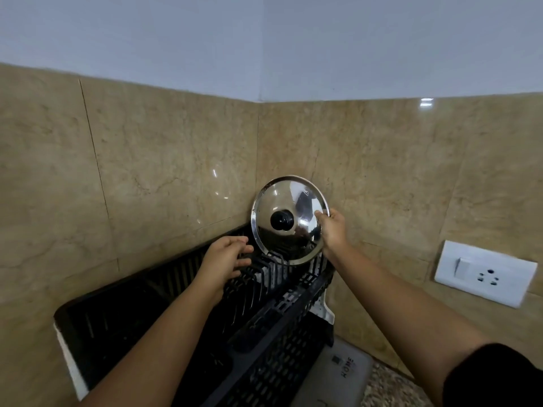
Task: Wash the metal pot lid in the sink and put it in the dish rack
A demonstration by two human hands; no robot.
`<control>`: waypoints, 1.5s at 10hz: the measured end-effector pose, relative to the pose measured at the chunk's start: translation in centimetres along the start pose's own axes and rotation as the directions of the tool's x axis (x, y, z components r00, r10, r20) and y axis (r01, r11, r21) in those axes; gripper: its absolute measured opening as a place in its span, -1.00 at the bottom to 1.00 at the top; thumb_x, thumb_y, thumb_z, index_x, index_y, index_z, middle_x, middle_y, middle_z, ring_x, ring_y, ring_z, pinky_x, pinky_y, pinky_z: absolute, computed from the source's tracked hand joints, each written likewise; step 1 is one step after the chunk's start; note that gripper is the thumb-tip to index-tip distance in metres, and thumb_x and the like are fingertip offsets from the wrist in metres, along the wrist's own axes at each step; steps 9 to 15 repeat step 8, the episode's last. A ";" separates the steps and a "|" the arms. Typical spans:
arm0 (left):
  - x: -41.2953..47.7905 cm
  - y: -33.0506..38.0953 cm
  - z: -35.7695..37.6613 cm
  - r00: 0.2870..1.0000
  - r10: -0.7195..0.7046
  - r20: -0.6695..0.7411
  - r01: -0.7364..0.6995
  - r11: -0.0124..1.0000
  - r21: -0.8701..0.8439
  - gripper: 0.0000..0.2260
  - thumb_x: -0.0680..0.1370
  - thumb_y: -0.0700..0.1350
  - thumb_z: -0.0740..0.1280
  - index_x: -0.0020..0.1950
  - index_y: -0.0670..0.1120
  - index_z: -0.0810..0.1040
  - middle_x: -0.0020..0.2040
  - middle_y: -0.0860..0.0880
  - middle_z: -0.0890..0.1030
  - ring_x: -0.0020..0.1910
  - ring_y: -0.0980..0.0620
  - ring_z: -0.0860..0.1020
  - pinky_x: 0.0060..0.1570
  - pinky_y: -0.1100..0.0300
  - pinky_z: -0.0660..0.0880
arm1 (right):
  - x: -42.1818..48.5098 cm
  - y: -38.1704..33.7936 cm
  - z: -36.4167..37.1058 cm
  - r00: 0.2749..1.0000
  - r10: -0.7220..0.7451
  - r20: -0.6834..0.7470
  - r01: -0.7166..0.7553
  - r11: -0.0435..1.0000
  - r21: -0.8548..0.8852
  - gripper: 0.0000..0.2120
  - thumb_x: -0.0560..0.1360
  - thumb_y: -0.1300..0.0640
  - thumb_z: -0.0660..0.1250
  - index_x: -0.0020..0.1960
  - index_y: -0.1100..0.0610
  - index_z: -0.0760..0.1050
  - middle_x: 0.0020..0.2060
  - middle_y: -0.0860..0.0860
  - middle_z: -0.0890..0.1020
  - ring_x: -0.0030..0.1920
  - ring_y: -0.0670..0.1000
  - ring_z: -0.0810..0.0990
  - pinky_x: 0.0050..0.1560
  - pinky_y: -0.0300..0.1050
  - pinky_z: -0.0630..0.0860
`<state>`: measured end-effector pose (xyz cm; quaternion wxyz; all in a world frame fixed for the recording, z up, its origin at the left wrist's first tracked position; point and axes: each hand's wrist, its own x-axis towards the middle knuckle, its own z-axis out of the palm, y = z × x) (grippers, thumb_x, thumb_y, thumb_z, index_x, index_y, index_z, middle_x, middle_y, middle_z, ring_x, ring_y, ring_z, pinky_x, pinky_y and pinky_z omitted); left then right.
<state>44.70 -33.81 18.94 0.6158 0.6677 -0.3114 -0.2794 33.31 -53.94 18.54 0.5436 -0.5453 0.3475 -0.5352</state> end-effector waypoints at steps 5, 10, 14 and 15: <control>0.5 -0.5 0.6 0.999 -0.006 0.035 0.007 1.000 -0.030 -0.85 0.59 -0.11 0.19 0.06 -0.01 0.54 -0.04 0.03 0.65 -0.11 0.05 0.59 -0.13 0.19 0.46 | 0.8 2.3 -0.8 0.986 0.160 0.045 -0.158 0.986 -0.045 -0.88 0.55 0.26 0.22 0.04 0.23 0.50 -0.11 0.20 0.60 -0.12 0.16 0.54 -0.10 0.05 0.51; -0.3 1.5 1.0 1.000 0.007 0.021 -0.006 0.998 -0.056 -0.88 0.57 -0.12 0.21 0.01 0.02 0.53 0.07 -0.01 0.62 -0.01 0.00 0.58 0.06 0.09 0.46 | 0.6 -0.5 -2.4 0.987 0.115 0.113 -0.060 0.912 -0.407 -0.74 0.49 0.20 0.33 0.13 0.32 0.52 -0.21 0.10 0.60 -0.18 0.10 0.59 -0.17 -0.03 0.56; -0.3 1.5 1.0 1.000 0.007 0.021 -0.006 0.998 -0.056 -0.88 0.57 -0.12 0.21 0.01 0.02 0.53 0.07 -0.01 0.62 -0.01 0.00 0.58 0.06 0.09 0.46 | 0.6 -0.5 -2.4 0.987 0.115 0.113 -0.060 0.912 -0.407 -0.74 0.49 0.20 0.33 0.13 0.32 0.52 -0.21 0.10 0.60 -0.18 0.10 0.59 -0.17 -0.03 0.56; -0.3 1.5 1.0 1.000 0.007 0.021 -0.006 0.998 -0.056 -0.88 0.57 -0.12 0.21 0.01 0.02 0.53 0.07 -0.01 0.62 -0.01 0.00 0.58 0.06 0.09 0.46 | 0.6 -0.5 -2.4 0.987 0.115 0.113 -0.060 0.912 -0.407 -0.74 0.49 0.20 0.33 0.13 0.32 0.52 -0.21 0.10 0.60 -0.18 0.10 0.59 -0.17 -0.03 0.56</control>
